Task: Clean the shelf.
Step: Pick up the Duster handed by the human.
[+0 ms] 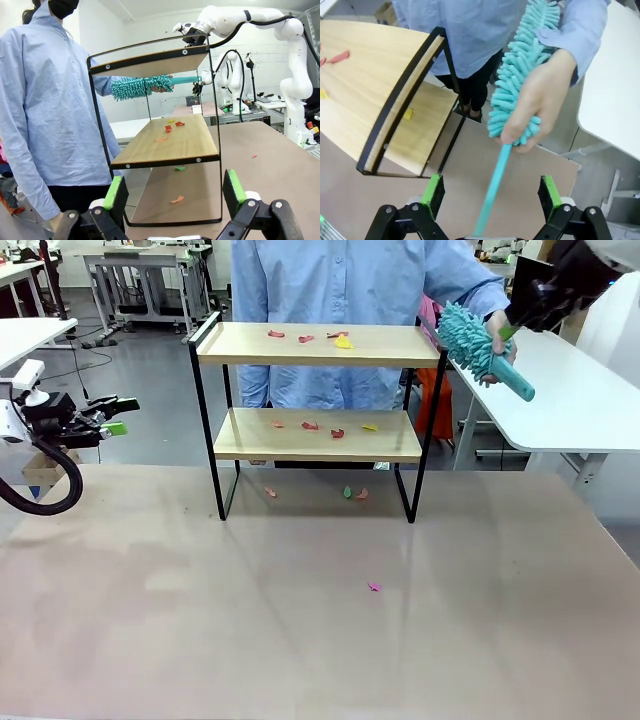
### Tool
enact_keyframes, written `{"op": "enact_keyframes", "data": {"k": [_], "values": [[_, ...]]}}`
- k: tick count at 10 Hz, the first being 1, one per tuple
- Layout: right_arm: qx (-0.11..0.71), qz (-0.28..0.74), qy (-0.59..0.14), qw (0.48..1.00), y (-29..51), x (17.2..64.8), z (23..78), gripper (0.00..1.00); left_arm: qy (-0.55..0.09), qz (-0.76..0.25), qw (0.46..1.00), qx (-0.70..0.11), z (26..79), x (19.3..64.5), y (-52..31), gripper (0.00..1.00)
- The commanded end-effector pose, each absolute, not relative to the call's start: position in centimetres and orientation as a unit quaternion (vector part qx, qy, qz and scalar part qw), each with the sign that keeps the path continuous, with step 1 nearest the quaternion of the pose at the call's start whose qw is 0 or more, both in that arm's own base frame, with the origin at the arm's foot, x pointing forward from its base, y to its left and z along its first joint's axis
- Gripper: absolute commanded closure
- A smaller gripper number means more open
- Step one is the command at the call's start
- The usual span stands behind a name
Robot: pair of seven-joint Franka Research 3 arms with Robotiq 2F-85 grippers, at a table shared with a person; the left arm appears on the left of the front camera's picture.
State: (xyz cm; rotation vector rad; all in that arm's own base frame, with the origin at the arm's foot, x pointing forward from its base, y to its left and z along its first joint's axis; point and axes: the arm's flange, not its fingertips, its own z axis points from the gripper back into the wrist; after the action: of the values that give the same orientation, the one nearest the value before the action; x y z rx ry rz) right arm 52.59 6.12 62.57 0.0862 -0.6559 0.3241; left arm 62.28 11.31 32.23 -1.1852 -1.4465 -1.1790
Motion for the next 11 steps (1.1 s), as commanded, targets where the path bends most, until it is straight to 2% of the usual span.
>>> {"op": "enact_keyframes", "data": {"k": [1,6,10,11], "values": [[0.02,0.107,-0.333,0.937,7.2,51.7,61.3,0.0,-0.587,-0.479,0.447,-0.475,32.5,62.3,11.3,0.0],[-0.018,0.069,-0.33,0.941,6.7,50.5,56.7,0.0,-0.587,-0.479,0.447,-0.475,32.5,62.3,11.3,0.0],[-0.008,0.067,-0.311,0.948,6.2,50.5,55.0,0.0,-0.587,-0.479,0.447,-0.475,32.5,62.3,11.3,0.0],[-0.01,0.069,-0.309,0.948,6.1,50.6,55.0,0.6,-0.587,-0.479,0.447,-0.475,32.5,62.3,11.3,0.0]]}}
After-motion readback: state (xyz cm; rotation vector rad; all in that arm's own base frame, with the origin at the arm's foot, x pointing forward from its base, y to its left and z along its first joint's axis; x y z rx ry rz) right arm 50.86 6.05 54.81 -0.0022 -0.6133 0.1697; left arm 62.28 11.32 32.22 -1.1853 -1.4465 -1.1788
